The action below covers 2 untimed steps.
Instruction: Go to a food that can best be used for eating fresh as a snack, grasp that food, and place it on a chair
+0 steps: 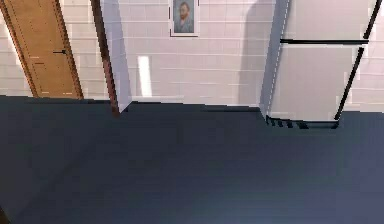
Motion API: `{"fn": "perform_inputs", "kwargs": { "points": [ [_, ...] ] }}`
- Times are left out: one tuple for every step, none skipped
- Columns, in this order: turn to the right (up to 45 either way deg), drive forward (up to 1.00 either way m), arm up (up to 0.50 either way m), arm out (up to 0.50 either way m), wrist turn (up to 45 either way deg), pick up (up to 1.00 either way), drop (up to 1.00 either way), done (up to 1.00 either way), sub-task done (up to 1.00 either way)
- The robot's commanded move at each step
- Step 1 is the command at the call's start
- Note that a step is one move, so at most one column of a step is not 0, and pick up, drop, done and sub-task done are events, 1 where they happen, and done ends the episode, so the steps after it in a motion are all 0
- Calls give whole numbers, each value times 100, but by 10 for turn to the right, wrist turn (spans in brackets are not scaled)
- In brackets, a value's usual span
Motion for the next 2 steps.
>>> {"fn": "perform_inputs", "kwargs": {
  "points": [
    [210,0,0,0,0,0,0,0,0],
    [450,0,0,0,0,0,0,0,0]
  ]
}}
